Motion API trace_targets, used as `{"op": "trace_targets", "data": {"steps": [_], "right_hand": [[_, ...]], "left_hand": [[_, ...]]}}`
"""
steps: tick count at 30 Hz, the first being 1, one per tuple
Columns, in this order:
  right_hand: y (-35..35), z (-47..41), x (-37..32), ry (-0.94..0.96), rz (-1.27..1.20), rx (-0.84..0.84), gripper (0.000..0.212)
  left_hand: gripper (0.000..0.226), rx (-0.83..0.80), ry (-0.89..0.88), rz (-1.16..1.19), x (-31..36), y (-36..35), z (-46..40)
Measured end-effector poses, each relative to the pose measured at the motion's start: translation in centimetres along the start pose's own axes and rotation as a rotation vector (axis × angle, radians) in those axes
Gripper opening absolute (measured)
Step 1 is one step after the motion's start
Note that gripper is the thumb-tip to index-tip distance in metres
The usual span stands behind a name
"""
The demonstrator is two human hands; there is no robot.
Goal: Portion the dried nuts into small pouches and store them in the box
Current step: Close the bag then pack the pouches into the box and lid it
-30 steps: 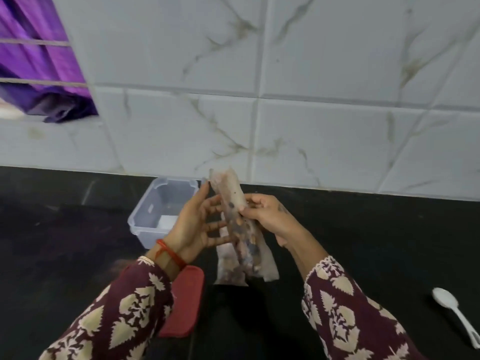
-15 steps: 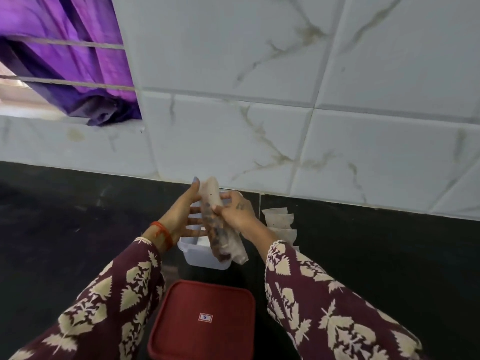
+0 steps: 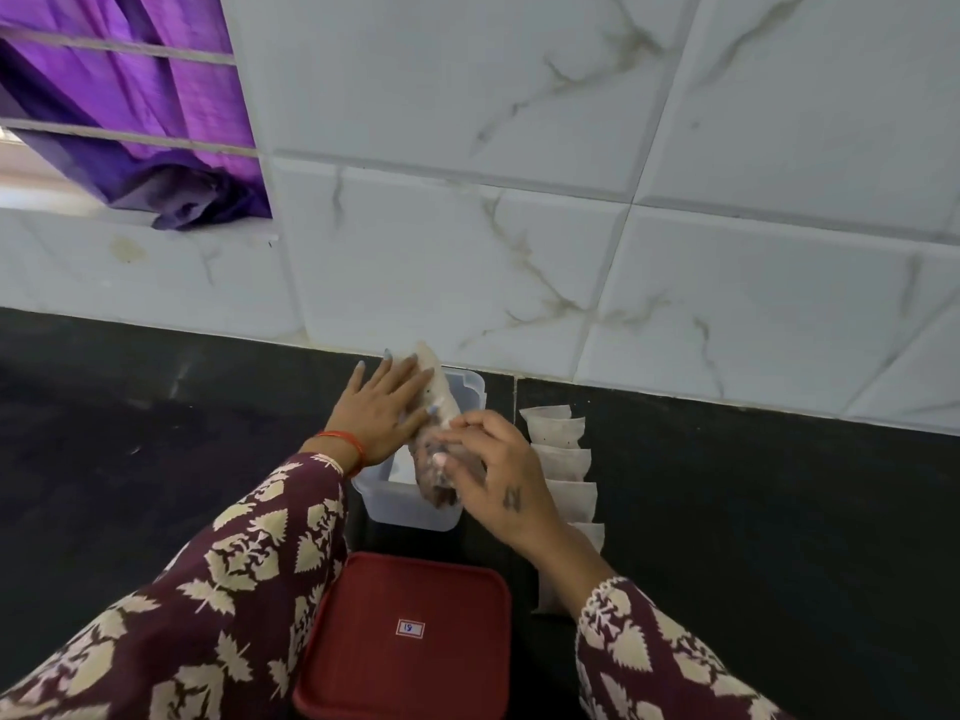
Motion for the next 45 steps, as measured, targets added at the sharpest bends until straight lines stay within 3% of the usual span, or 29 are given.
{"op": "trace_targets", "data": {"steps": [4,7,9,12,15,19,24,27,30,32,34,36,38,42,45], "right_hand": [[-1.2,-1.7,0.0,0.031,0.105,-0.099,0.018],[-2.4,-1.8,-0.2,0.072,0.197,-0.145,0.019],[-2.8,-1.5,-0.4,0.134,0.252,-0.143,0.036],[-3.8,-0.1,-0.3,0.171,0.358,-0.296,0.073],[-4.2,1.2,0.1,0.217,0.404,-0.364,0.087],[-4.5,1.2,0.4,0.212,0.425,-0.4,0.088],[-4.6,1.0,0.1,0.208,0.476,-0.452,0.105],[-4.8,0.7,0.1,0.164,0.465,-0.527,0.098],[-4.0,0.2,0.1,0.008,0.222,-0.553,0.081],[-2.2,-0.2,0.4,-0.183,-0.028,-0.451,0.066],[0.5,-0.6,1.1,-0.282,-0.126,-0.259,0.056],[3.1,-0.2,2.1,-0.3,-0.195,-0.107,0.033],[5.6,0.9,3.6,-0.31,-0.209,-0.003,0.024],[9.3,4.2,7.8,-0.356,-0.064,0.171,0.03],[9.6,7.3,10.0,-0.396,0.112,0.142,0.04]], "left_hand": [[0.095,-0.043,-0.056,-0.122,0.4,-0.5,0.4],[0.098,-0.082,-0.073,-0.158,0.7,-0.4,0.6],[0.097,-0.055,-0.098,-0.155,0.9,-0.2,0.8],[0.079,0.094,-0.134,-0.088,1.0,0.3,0.6],[0.068,0.134,-0.15,-0.15,0.9,-0.3,0.1],[0.085,-0.016,-0.14,-0.334,0.8,-1.5,0.1],[0.067,-0.172,-0.148,-0.561,0.8,-2.4,0.1],[0.061,-0.212,-0.168,-0.576,1.0,-2.2,0.3],[0.048,-0.164,-0.172,-0.474,1.9,-0.5,0.4],[0.05,0.073,-0.164,-0.253,2.7,1.3,0.5],[0.054,0.367,-0.101,0.065,3.4,3.4,1.1],[0.043,0.495,-0.011,0.329,4.7,4.3,2.1],[0.041,0.54,0.001,0.505,7.5,4.7,3.0],[0.046,0.549,-0.114,0.639,13.6,3.7,5.3],[0.047,0.438,-0.048,0.672,15.6,0.0,6.6]]}}
Point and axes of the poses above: each hand's wrist, its own z-axis away from the middle knuckle, its own y-axis out of the back of the hand, x = y × z, the point moved 6 cm from there along -z, towards the middle knuckle, and after that the axes turned 9 degrees about x, right-handed, at the moved point
